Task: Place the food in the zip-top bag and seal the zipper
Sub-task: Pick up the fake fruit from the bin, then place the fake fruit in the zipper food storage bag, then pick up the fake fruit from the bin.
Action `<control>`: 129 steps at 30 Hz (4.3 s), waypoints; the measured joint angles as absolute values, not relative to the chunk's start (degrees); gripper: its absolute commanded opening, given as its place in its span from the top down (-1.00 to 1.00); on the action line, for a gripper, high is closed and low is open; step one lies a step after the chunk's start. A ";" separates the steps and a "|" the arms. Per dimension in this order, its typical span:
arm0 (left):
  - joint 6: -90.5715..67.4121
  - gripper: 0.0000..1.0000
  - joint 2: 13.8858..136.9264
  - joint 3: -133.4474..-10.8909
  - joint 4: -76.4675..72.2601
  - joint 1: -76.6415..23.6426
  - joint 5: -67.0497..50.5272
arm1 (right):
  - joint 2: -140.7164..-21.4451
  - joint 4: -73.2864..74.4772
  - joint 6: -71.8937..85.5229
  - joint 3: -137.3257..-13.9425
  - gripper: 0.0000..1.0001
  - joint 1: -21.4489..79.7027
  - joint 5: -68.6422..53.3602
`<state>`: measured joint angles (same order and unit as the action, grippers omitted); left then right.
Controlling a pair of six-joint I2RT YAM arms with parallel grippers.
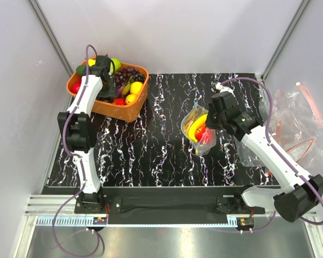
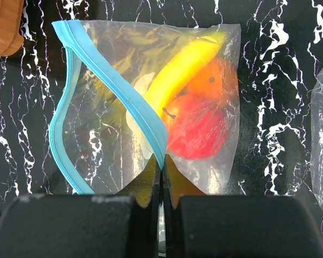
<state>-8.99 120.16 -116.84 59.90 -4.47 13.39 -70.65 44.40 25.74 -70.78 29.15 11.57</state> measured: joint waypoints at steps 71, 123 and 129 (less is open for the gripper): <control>-17.19 -0.52 88.77 -64.97 -21.37 -53.34 -2.46 | -74.67 49.39 24.40 -78.22 1.00 29.08 16.05; -10.74 -0.98 97.56 -107.26 39.86 -8.19 27.27 | -71.26 48.73 21.41 -75.81 1.00 28.71 14.44; -7.64 -0.98 114.30 -124.25 49.19 -2.81 24.08 | -71.37 48.69 21.43 -75.83 1.00 28.71 14.00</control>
<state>-7.64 114.30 -124.25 49.19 -2.81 24.08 -71.37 48.69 21.43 -75.83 28.71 14.00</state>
